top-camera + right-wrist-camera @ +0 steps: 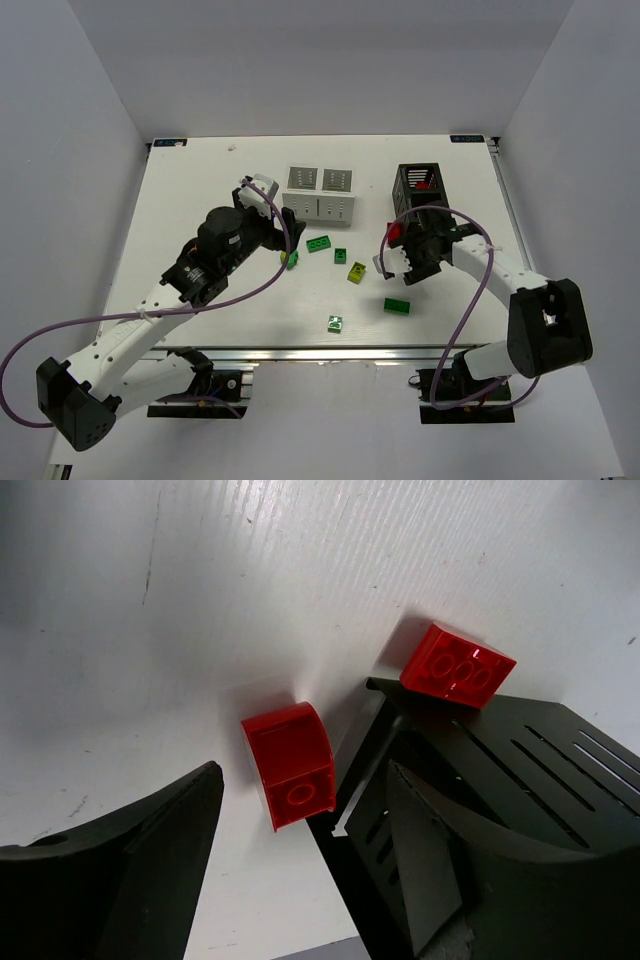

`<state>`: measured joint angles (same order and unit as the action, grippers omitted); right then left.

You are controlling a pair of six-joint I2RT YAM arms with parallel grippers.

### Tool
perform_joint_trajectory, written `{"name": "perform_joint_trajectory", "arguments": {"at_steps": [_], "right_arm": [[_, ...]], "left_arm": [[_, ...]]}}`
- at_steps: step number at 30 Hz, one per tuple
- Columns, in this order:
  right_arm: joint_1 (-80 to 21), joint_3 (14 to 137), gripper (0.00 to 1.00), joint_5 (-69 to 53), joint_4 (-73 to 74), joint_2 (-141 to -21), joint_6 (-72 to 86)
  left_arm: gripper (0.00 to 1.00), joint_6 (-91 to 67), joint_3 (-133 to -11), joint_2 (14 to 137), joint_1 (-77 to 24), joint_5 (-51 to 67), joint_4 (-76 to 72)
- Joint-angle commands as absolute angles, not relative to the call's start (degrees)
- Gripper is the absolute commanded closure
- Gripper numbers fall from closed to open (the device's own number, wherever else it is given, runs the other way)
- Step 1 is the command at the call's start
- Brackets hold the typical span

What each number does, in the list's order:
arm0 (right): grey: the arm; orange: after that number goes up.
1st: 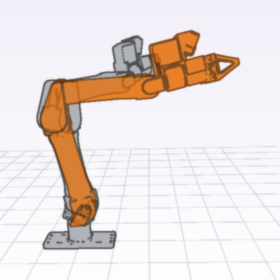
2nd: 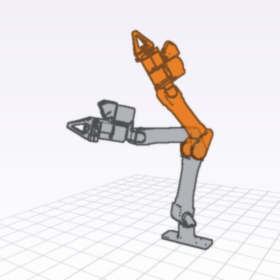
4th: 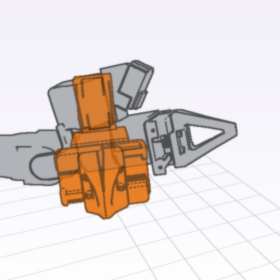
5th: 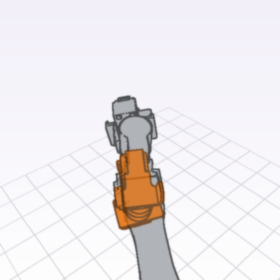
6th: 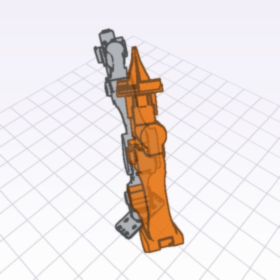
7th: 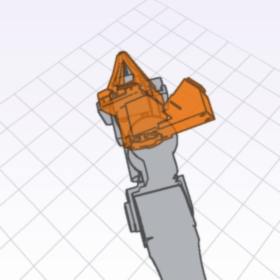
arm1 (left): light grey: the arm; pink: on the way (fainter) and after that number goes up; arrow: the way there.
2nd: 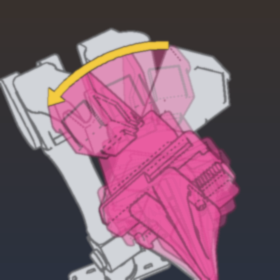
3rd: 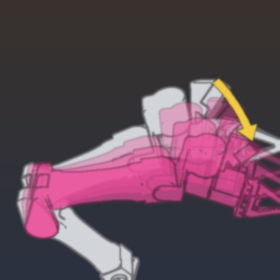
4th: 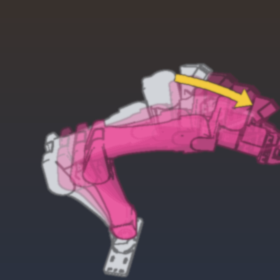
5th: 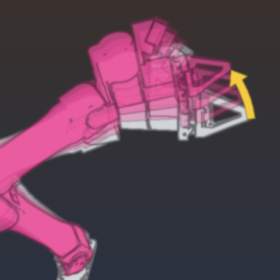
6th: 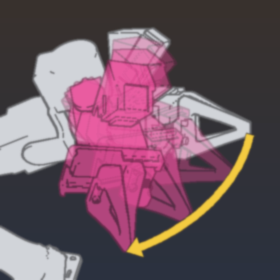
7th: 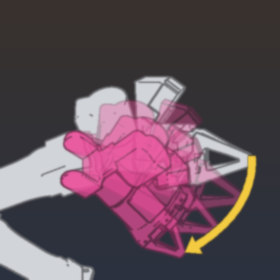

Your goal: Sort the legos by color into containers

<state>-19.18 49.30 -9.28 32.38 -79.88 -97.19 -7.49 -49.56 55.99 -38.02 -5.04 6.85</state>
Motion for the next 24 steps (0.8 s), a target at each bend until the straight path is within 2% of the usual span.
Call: {"name": "perform_joint_trajectory", "arguments": {"at_steps": [1, 24], "right_arm": [[-19.95, 48.87, 0.28, -7.74, 29.71, -80.85, -98.70], [-20.57, 53.09, 0.33, -1.23, 30.59, -89.21, -97.29]], "left_arm": [[0.06, -7.47, -49.40, 55.02, -37.53, -2.91, 5.98], [0.06, -7.91, -49.22, 54.76, -36.91, -1.76, 5.27]]}}
